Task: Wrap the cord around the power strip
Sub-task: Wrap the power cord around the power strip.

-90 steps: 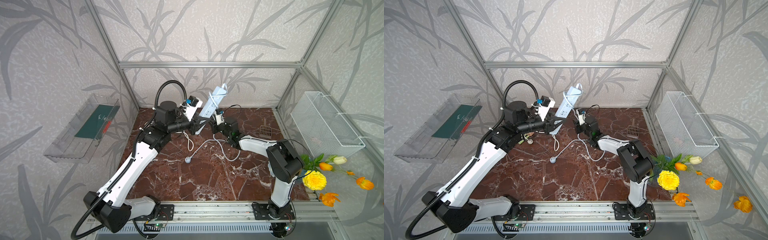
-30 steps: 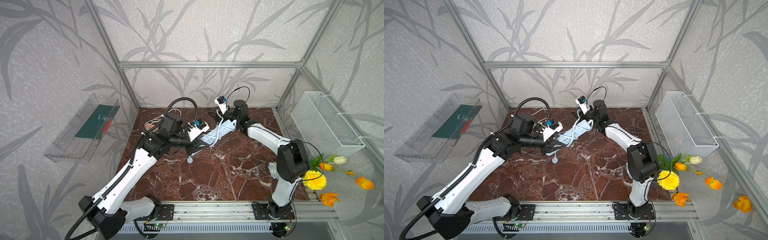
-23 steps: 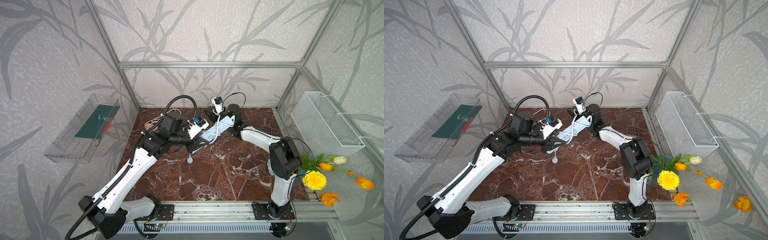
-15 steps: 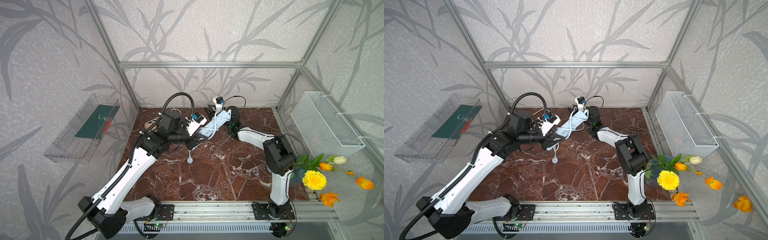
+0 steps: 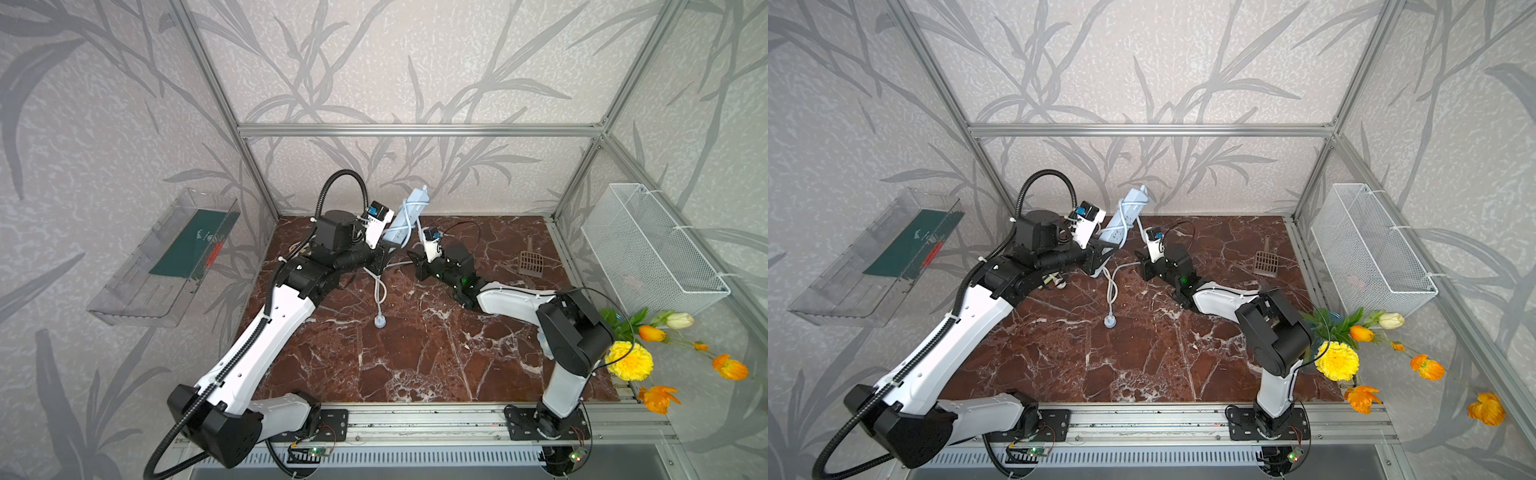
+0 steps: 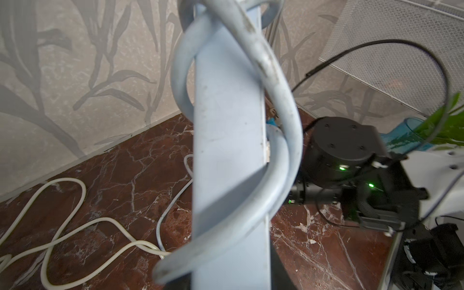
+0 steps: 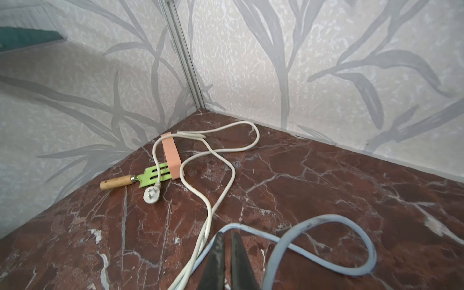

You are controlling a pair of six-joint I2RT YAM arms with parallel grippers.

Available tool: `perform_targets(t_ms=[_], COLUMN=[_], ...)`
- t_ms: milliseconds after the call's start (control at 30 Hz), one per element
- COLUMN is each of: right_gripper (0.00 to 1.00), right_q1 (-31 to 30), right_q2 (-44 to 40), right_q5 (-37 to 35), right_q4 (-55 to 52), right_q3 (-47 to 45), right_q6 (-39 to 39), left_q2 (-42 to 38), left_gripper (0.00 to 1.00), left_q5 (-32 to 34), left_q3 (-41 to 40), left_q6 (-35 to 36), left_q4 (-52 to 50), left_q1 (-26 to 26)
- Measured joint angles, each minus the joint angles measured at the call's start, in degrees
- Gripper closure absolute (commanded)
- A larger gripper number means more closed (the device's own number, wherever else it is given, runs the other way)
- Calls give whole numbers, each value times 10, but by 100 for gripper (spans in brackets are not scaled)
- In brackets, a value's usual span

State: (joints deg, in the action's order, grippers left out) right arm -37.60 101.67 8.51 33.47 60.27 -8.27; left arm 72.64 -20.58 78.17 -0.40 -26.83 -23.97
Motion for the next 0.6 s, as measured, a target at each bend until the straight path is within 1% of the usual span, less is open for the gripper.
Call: perform_targets(t_ms=[67,133,267,333,467,533,600], right_gripper=[100,100,100,100,100,100,100], right_q1=[-13,-35,-89,-100,-107,-108,-105], right_q2=[-26,-53,-102,-123,-143,-140,-129], right_q5=[-21,-47,-127,-167,-244,-272,-286], right_q4=[-59,-118,-219,-252,-311,-328,-354], right_q3=[5,7,19,21,63,101,154], right_q6=[44,104,252,325,479,552,611], left_q2=[13,28,64,79,112,122,125], left_gripper=[100,100,100,100,100,100,100], left_q5=[17,53,112,124,120,91,45], left_q3=[0,7,24,25,25,25,25], left_q6=[-11,-8,28,45,56,56,56], left_q4=[5,-1,-57,-90,-137,-153,-165], left_q1=[12,18,15,9,1,0,0])
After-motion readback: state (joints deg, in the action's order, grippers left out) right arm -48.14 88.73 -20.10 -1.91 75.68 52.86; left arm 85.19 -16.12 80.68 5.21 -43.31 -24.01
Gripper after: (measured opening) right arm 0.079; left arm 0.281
